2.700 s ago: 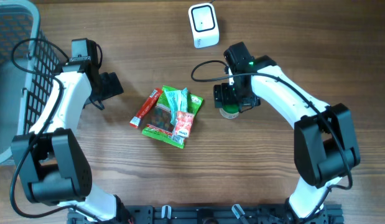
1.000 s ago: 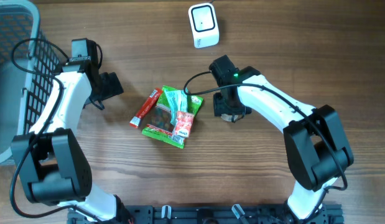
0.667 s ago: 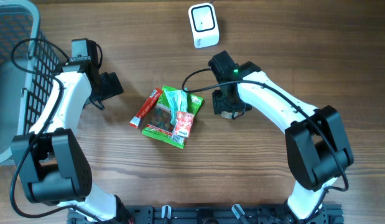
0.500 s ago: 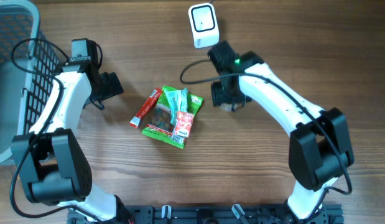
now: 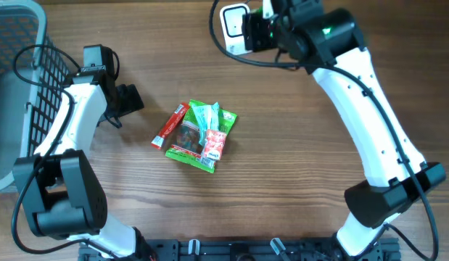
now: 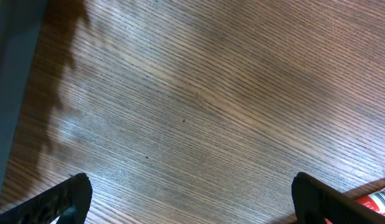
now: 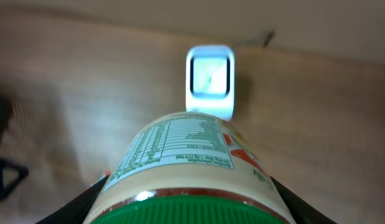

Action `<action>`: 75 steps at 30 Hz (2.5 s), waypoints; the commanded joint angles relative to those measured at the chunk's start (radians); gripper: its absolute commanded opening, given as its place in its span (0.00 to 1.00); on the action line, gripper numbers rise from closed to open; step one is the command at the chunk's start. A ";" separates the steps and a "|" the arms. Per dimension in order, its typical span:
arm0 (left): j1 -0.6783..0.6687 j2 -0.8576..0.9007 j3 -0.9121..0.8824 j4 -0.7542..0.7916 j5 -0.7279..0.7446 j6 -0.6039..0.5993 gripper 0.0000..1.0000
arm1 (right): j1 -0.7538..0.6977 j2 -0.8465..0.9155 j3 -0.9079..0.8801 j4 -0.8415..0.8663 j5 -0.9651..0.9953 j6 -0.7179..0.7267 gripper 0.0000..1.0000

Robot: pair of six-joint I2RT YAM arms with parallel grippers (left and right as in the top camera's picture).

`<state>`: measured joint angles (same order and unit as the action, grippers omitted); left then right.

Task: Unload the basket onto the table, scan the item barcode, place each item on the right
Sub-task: 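Hold the jar label in front of the white scanner, then carry the jar right and set it upright on the table, release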

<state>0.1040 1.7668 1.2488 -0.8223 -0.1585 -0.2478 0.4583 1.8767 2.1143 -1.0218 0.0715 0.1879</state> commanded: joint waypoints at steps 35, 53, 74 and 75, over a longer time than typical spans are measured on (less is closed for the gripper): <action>0.005 -0.017 0.016 0.000 0.005 0.008 1.00 | -0.097 0.641 0.024 1.111 -0.117 -0.054 0.04; 0.005 -0.017 0.016 0.000 0.005 0.009 1.00 | -0.267 0.113 -0.024 -0.323 -0.087 -0.010 0.04; 0.005 -0.017 0.016 0.000 0.005 0.009 1.00 | -0.391 0.122 -0.684 -0.055 -0.061 -0.031 0.89; 0.005 -0.017 0.016 0.000 0.005 0.009 1.00 | -0.391 0.122 -0.666 -0.080 -0.061 -0.031 0.93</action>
<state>0.1040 1.7660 1.2503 -0.8223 -0.1585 -0.2478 0.0673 2.0113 1.4220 -1.0622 0.0006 0.1780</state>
